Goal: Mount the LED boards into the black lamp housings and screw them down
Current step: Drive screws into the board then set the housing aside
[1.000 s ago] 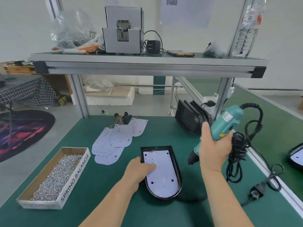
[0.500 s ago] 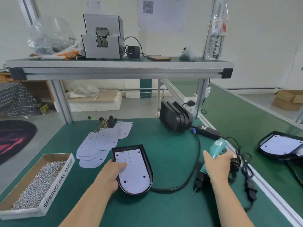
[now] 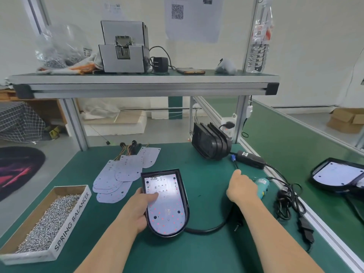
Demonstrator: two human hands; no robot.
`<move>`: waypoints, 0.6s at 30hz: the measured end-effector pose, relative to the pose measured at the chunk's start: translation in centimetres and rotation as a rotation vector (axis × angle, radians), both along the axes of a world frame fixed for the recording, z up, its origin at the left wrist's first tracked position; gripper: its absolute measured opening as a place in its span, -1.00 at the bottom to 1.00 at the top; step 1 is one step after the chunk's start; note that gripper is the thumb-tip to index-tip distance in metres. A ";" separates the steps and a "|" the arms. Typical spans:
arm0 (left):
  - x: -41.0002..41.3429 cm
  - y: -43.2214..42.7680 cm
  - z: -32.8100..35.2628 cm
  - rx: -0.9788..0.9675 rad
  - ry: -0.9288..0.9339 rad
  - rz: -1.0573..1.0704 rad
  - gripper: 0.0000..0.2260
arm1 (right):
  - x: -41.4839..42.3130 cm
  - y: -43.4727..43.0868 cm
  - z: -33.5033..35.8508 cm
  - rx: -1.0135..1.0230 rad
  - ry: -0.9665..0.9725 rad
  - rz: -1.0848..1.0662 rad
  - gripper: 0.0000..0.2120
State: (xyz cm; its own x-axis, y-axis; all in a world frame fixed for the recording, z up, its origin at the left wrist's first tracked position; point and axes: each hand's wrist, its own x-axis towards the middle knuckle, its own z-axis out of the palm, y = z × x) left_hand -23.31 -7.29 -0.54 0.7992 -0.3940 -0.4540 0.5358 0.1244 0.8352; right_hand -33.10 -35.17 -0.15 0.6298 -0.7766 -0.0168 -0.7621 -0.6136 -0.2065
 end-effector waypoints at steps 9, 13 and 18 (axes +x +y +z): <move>-0.8 -1.2 0.1 -0.075 -0.004 -0.105 -0.71 | -1.9 4.6 0.4 0.407 -0.428 0.114 -0.77; -1.7 -2.9 1.2 -0.051 -0.101 -0.243 -0.70 | -3.0 7.4 2.0 0.747 -0.516 0.158 -0.40; -2.3 -3.9 2.2 -0.147 -0.105 -0.399 -0.66 | -4.1 7.6 2.3 1.024 -0.585 0.339 -0.81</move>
State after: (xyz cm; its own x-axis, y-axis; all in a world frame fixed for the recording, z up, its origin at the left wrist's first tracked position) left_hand -25.59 -11.17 1.69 0.6102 -0.7355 -0.2945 0.4795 0.0469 0.8763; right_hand -37.21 -27.57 2.15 0.9147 -0.3667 -0.1700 -0.2262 -0.1160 -0.9672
